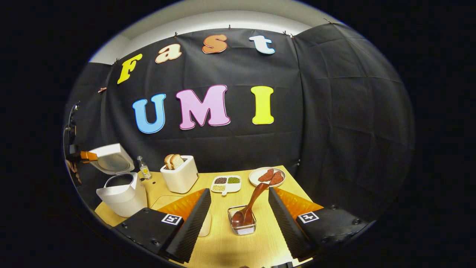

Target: Close the left gripper, press the button to open the rice cooker; take a wooden spoon from the chopstick holder with the right hand, scoop a spoonful of rice and pour it into the rice cooker, then put the wooden spoon back into the chopstick holder.

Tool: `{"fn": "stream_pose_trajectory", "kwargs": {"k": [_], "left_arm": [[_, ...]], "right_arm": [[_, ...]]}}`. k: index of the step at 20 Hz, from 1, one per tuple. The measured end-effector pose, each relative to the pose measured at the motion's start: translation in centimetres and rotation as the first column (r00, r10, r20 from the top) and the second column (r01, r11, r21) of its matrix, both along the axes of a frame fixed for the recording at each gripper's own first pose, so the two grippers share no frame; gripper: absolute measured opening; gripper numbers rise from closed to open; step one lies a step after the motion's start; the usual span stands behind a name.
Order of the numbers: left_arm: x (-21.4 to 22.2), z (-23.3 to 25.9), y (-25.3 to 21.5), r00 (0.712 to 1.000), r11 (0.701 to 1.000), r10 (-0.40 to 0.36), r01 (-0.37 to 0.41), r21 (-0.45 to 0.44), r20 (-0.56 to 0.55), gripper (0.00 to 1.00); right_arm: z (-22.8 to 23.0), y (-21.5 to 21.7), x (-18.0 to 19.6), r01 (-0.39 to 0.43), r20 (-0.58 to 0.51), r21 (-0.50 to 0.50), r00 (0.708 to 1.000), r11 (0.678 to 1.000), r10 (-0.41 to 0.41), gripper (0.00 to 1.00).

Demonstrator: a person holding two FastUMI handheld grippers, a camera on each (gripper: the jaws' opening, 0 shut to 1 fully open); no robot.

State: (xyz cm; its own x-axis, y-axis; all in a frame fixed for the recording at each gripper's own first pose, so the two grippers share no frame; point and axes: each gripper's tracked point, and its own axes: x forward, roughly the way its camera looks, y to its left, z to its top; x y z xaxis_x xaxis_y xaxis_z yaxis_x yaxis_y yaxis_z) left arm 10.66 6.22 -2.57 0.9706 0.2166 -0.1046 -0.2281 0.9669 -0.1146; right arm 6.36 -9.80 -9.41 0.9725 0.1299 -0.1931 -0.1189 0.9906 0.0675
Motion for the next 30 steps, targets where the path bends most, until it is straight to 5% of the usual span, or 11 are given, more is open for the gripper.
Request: {"fn": "stream_pose_trajectory", "kwargs": {"k": [9,11,13,14,15,21,30], "left_arm": [[-5.0,-1.4,-8.4,0.997,0.997,-0.079,0.078,0.009,0.020,0.15],[-5.5,-1.9,-9.6,0.995,0.995,-0.093,0.092,0.036,0.019,0.33],[-6.1,-2.7,-11.1,0.993,0.991,-0.117,0.117,0.060,0.004,0.61],[-5.9,-3.5,-11.6,0.994,0.991,-0.112,0.112,0.071,-0.003,0.92],[-6.6,-3.6,-11.7,0.994,0.991,-0.106,0.106,0.076,-0.010,0.97],[-8.4,-6.4,-12.7,0.993,0.995,-0.083,0.087,0.045,-0.081,0.96],[-11.0,-9.9,-10.6,0.982,1.000,-0.002,0.007,0.026,-0.191,0.96]], "right_arm": [[-2.9,0.6,3.1,-0.092,-0.044,-0.035,0.995,0.995,0.091,0.97],[-3.8,0.4,3.8,-0.099,-0.070,-0.030,0.993,0.995,0.097,0.97],[-5.0,0.0,4.7,-0.095,-0.095,-0.037,0.991,0.995,0.092,0.97],[-5.7,-0.1,5.2,-0.095,-0.112,-0.034,0.990,0.995,0.090,0.97],[-6.2,-0.1,5.6,-0.095,-0.129,-0.026,0.987,0.995,0.091,0.97],[-10.0,-0.3,9.3,-0.071,-0.234,0.023,0.969,0.997,0.074,0.97],[-17.1,-0.3,14.2,0.026,-0.426,0.136,0.904,0.990,0.035,0.96]]}}
